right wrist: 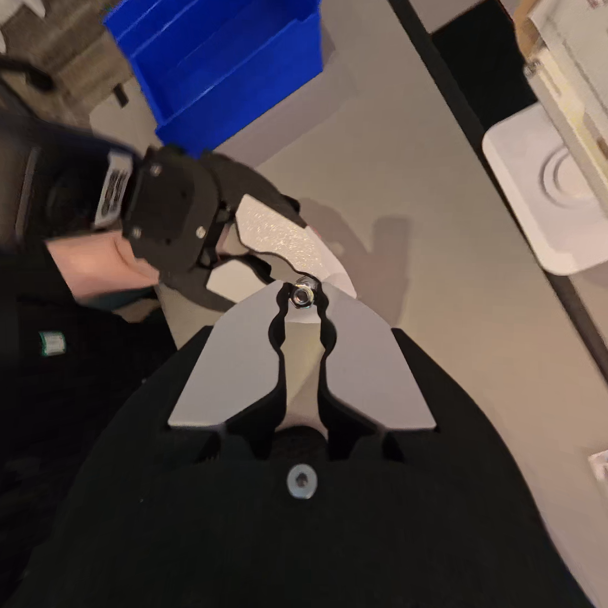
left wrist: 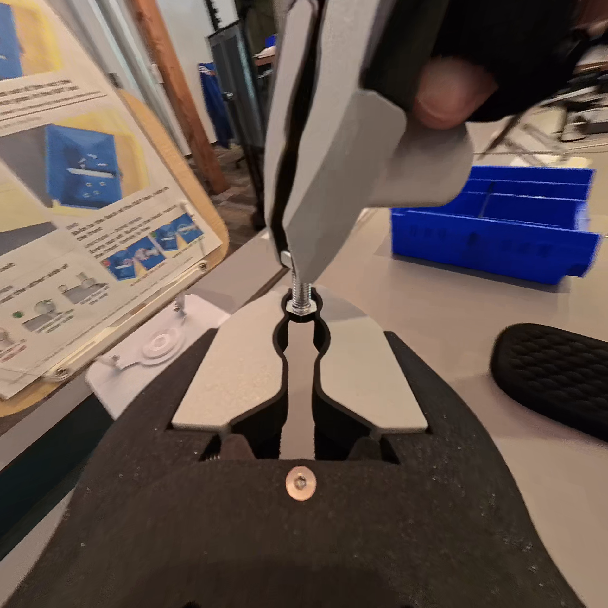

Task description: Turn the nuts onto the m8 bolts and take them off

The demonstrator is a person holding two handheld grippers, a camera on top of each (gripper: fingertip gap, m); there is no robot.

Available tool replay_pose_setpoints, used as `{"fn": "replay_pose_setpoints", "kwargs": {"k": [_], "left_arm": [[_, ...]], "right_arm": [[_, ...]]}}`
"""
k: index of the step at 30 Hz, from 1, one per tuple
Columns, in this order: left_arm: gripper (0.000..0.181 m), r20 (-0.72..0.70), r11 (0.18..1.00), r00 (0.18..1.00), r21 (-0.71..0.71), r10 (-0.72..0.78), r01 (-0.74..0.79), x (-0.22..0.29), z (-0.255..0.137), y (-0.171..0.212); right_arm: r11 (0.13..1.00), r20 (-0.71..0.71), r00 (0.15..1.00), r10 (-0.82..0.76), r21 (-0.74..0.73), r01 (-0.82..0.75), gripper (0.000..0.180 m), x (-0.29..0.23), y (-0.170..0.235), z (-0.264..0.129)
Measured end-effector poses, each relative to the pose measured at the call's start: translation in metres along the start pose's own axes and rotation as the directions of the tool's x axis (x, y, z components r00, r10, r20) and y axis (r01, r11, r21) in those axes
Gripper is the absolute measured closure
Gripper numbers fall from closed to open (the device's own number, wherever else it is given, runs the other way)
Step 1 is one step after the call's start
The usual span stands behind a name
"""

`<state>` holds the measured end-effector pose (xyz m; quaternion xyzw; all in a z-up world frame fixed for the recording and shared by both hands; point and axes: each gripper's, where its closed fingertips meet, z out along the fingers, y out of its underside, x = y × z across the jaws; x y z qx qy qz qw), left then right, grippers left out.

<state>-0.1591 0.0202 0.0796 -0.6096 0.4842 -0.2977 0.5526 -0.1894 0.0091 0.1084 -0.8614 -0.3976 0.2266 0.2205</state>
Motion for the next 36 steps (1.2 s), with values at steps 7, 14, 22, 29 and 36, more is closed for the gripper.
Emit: {"fn": "replay_pose_setpoints", "kwargs": {"k": [7, 14, 22, 29, 36], "left_arm": [[0.171, -0.46, 0.994, 0.885, 0.035, -0.073, 0.101, 0.051, -0.033, -0.017], [0.171, -0.655, 0.996, 0.755, 0.053, -0.024, 0.077, 0.083, -0.061, -0.023], [0.171, -0.827, 0.992, 0.561, 0.05, -0.024, 0.117, 0.114, -0.084, -0.028], [0.171, -0.738, 0.988, 0.672, 0.049, -0.065, 0.149, 0.097, -0.071, -0.033], [0.171, -0.279, 0.995, 0.956, 0.021, -0.087, 0.097, 0.035, -0.034, -0.024]], "right_arm": [[0.916, 0.129, 0.907, -0.402, 0.061, 0.397, 0.164, -0.046, 0.009, -0.012], [0.815, 0.21, 0.787, -0.58, 0.144, 0.562, 0.164, -0.08, 0.019, -0.019], [0.749, 0.304, 0.685, -0.662, 0.227, 0.623, 0.164, -0.107, 0.031, -0.025], [0.796, 0.166, 0.785, -0.597, 0.245, 0.553, 0.136, -0.093, 0.016, -0.023], [0.963, -0.132, 0.987, -0.093, 0.24, 0.123, 0.14, -0.037, -0.014, -0.042]]}}
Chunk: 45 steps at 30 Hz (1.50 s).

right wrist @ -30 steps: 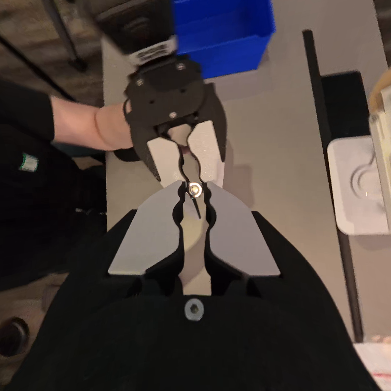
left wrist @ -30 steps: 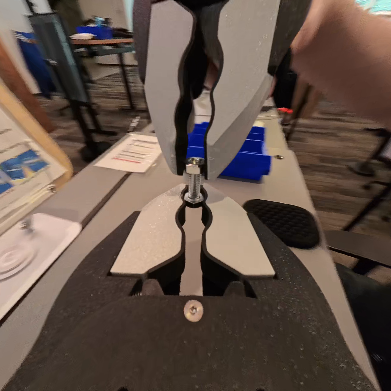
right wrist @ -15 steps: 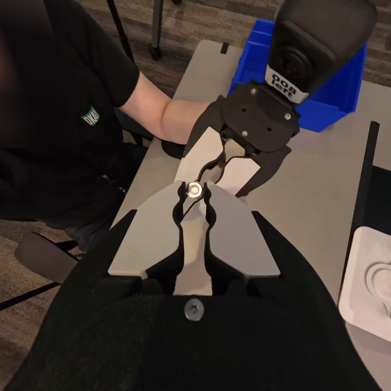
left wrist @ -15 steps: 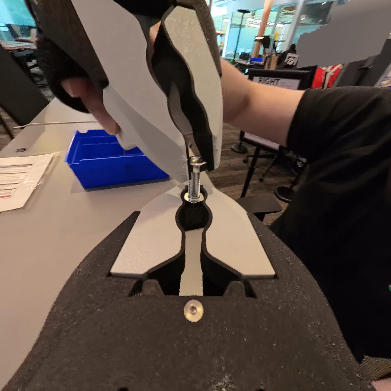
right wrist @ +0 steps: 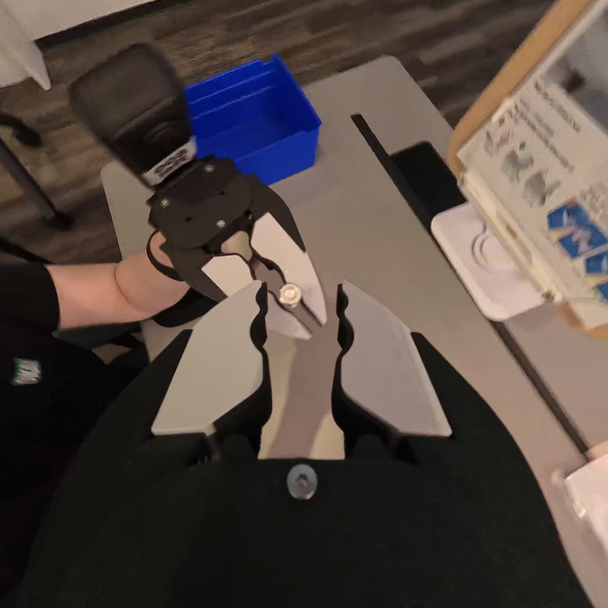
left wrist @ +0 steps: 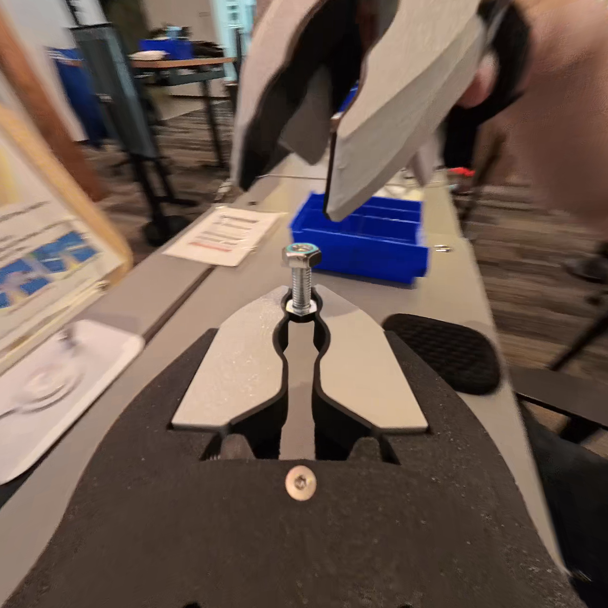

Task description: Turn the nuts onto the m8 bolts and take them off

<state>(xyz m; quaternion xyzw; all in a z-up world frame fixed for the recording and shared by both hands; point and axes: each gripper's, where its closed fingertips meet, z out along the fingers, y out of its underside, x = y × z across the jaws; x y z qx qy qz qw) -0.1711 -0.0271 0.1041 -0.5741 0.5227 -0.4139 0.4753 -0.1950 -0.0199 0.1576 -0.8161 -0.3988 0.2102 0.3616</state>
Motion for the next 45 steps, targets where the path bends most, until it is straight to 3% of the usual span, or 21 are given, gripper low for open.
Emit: {"fn": "replay_pose_setpoints", "kwargs": {"k": [5, 10, 17, 21, 26, 31, 35, 40, 45], "left_arm": [[0.171, 0.262, 0.997, 0.962, -0.03, 0.072, -0.066, -0.026, -0.002, -0.001], [0.171, 0.314, 0.997, 0.946, -0.046, 0.076, -0.064, -0.03, -0.002, 0.001], [0.171, 0.289, 0.998, 0.956, -0.038, 0.051, -0.042, -0.029, -0.001, 0.002], [0.171, 0.179, 0.999, 0.983, -0.025, 0.042, -0.038, -0.016, 0.0, 0.0], [0.171, -0.123, 1.0, 0.992, -0.009, -0.015, 0.014, 0.022, -0.007, -0.003], [0.171, -0.444, 0.997, 0.893, -0.019, -0.071, 0.069, 0.065, -0.022, -0.005], [0.171, -0.552, 0.997, 0.831, -0.059, -0.076, 0.051, 0.082, -0.028, 0.002], [0.171, -0.479, 0.998, 0.876, -0.048, -0.061, 0.044, 0.072, -0.021, 0.001], [0.171, -0.276, 0.997, 0.96, 0.027, -0.055, 0.065, 0.04, -0.016, -0.011]], "right_arm": [[0.981, -0.075, 0.987, 0.145, -0.121, -0.153, 0.137, 0.01, 0.012, 0.013], [0.961, -0.082, 0.974, 0.21, -0.166, -0.221, 0.145, 0.014, 0.01, 0.022], [0.966, -0.038, 0.985, 0.168, -0.194, -0.173, 0.165, 0.006, 0.008, 0.026], [0.971, 0.037, 0.997, 0.067, -0.234, -0.056, 0.165, -0.002, 0.011, 0.02], [0.938, 0.228, 0.946, -0.231, -0.208, 0.279, 0.165, -0.026, 0.016, 0.01], [0.825, 0.361, 0.785, -0.503, -0.072, 0.561, 0.165, -0.056, 0.024, 0.0], [0.764, 0.401, 0.715, -0.572, -0.054, 0.643, 0.165, -0.068, 0.034, -0.001], [0.804, 0.344, 0.765, -0.544, -0.048, 0.593, 0.161, -0.06, 0.03, 0.002], [0.951, 0.107, 0.945, -0.308, 0.025, 0.307, 0.143, -0.032, -0.004, -0.002]]}}
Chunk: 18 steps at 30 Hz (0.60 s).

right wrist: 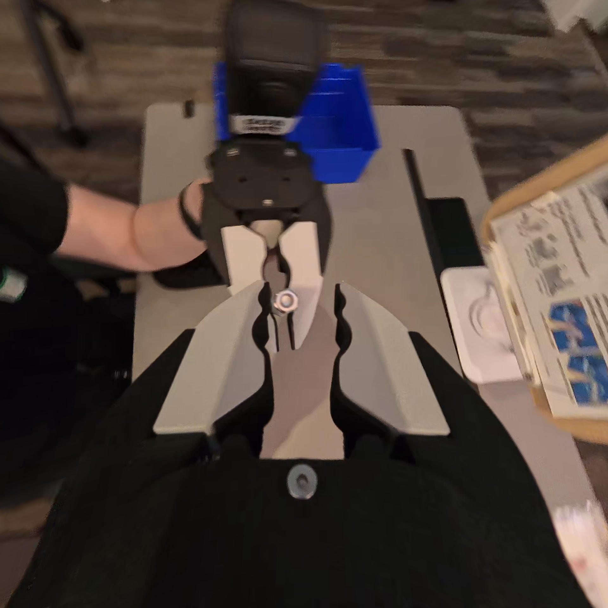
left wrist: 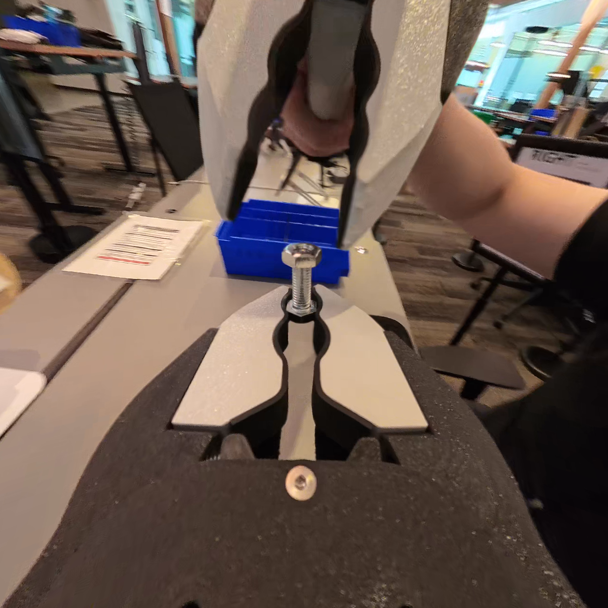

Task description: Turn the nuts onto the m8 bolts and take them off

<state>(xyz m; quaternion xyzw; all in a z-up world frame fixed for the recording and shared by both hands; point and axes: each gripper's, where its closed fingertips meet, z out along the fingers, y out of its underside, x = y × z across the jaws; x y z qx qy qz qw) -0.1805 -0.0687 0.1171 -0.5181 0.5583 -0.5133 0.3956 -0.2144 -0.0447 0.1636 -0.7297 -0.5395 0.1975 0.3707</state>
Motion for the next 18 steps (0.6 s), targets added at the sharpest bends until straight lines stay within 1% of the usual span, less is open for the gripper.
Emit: {"fn": "replay_pose_setpoints", "kwargs": {"k": [1, 2, 3, 5, 7, 9, 11, 13, 15, 18], "left_arm": [[0.171, 0.054, 1.0, 0.999, 0.022, 0.007, -0.008, -0.007, -0.002, -0.004], [0.171, 0.113, 0.999, 0.994, 0.04, 0.009, -0.014, -0.014, -0.004, -0.007], [0.171, 0.173, 0.999, 0.985, 0.048, 0.012, -0.021, -0.022, -0.006, -0.009], [0.171, 0.276, 0.998, 0.96, 0.042, 0.037, -0.05, -0.034, -0.009, -0.01], [0.171, 0.352, 0.997, 0.934, 0.022, 0.062, -0.074, -0.041, -0.012, -0.01], [0.171, 0.388, 0.996, 0.918, 0.008, 0.08, -0.09, -0.044, -0.013, -0.01], [0.17, 0.39, 0.996, 0.917, 0.002, 0.083, -0.091, -0.043, -0.011, -0.01], [0.171, 0.408, 0.996, 0.909, 0.007, 0.081, -0.091, -0.044, -0.012, -0.011], [0.171, 0.442, 0.995, 0.893, 0.005, 0.084, -0.096, -0.048, -0.014, -0.011], [0.171, 0.476, 0.995, 0.874, -0.01, 0.093, -0.1, -0.053, -0.015, -0.01]], "right_arm": [[0.997, -0.079, 0.994, 0.075, 0.004, -0.075, 0.143, 0.011, 0.001, -0.002], [0.989, -0.121, 0.981, 0.149, 0.008, -0.149, 0.142, 0.016, 0.003, -0.002], [0.977, -0.13, 0.969, 0.211, 0.005, -0.212, 0.141, 0.017, 0.005, -0.001], [0.962, -0.148, 0.951, 0.27, 0.003, -0.273, 0.14, 0.018, 0.007, 0.002], [0.955, -0.161, 0.944, 0.289, -0.017, -0.296, 0.14, 0.018, 0.008, 0.006], [0.955, -0.161, 0.945, 0.286, -0.032, -0.295, 0.141, 0.017, 0.007, 0.01], [0.954, -0.17, 0.943, 0.286, -0.041, -0.297, 0.143, 0.017, 0.006, 0.013], [0.943, -0.199, 0.926, 0.321, -0.026, -0.332, 0.144, 0.022, 0.005, 0.013], [0.93, -0.198, 0.912, 0.359, -0.011, -0.368, 0.145, 0.025, 0.003, 0.013], [0.916, -0.209, 0.9, 0.383, -0.036, -0.398, 0.148, 0.028, 0.005, 0.013]]}}
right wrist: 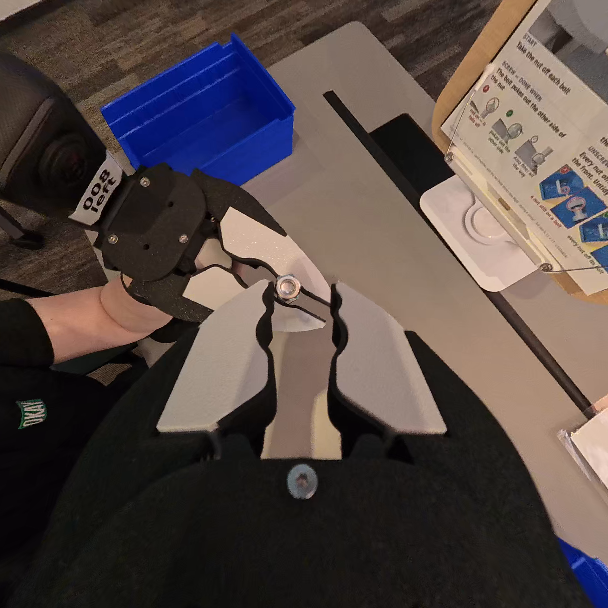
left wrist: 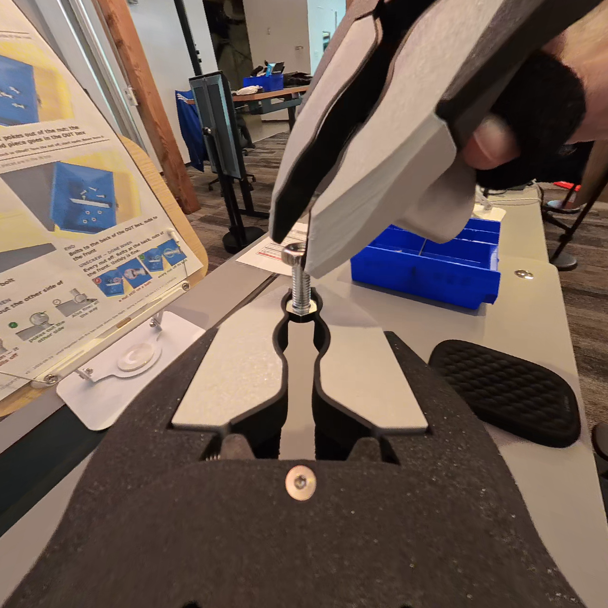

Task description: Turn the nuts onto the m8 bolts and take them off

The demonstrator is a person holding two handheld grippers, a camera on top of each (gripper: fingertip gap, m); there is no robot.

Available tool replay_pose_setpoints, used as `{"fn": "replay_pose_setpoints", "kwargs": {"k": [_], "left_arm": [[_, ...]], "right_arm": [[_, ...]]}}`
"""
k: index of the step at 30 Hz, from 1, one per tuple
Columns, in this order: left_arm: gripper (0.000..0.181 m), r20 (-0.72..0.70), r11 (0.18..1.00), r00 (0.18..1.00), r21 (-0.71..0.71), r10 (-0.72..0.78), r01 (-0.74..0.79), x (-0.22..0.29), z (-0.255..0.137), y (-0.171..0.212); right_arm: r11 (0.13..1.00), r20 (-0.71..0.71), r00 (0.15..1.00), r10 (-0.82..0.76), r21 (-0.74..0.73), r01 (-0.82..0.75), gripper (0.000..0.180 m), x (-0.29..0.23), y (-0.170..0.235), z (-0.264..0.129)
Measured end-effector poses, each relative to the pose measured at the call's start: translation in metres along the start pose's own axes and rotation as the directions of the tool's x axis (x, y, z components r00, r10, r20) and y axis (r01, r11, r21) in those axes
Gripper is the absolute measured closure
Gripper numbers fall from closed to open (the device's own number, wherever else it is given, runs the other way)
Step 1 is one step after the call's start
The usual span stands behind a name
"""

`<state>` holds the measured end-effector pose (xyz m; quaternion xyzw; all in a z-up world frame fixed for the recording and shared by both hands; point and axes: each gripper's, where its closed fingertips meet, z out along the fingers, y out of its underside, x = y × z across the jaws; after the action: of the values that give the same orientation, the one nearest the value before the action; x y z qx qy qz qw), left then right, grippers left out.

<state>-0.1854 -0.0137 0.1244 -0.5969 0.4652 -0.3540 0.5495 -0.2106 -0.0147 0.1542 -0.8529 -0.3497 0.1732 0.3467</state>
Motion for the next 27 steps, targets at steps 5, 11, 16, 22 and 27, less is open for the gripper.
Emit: {"fn": "replay_pose_setpoints", "kwargs": {"k": [5, 11, 16, 22, 27], "left_arm": [[0.171, 0.008, 1.0, 1.0, -0.006, -0.012, 0.012, -0.002, 0.001, 0.002], [0.171, -0.177, 0.999, 0.983, -0.026, -0.039, 0.035, 0.019, -0.005, 0.003], [0.171, -0.552, 0.993, 0.826, -0.084, -0.115, 0.082, 0.068, -0.03, 0.004], [0.171, -0.895, 0.981, 0.403, -0.173, -0.193, 0.086, 0.128, -0.076, 0.008], [0.171, -0.974, 0.975, 0.09, -0.202, -0.21, 0.09, 0.148, -0.101, 0.009]], "right_arm": [[0.999, 0.054, 0.998, 0.025, -0.034, -0.023, 0.164, -0.007, 0.0, 0.003], [0.987, 0.164, 0.979, -0.121, -0.085, 0.136, 0.165, -0.021, 0.007, -0.003], [0.901, 0.38, 0.839, -0.39, -0.028, 0.432, 0.165, -0.051, 0.026, -0.016], [0.708, 0.502, 0.554, -0.663, 0.18, 0.683, 0.165, -0.097, 0.053, -0.033], [0.623, 0.495, 0.452, -0.742, 0.261, 0.737, 0.165, -0.117, 0.062, -0.037]]}}
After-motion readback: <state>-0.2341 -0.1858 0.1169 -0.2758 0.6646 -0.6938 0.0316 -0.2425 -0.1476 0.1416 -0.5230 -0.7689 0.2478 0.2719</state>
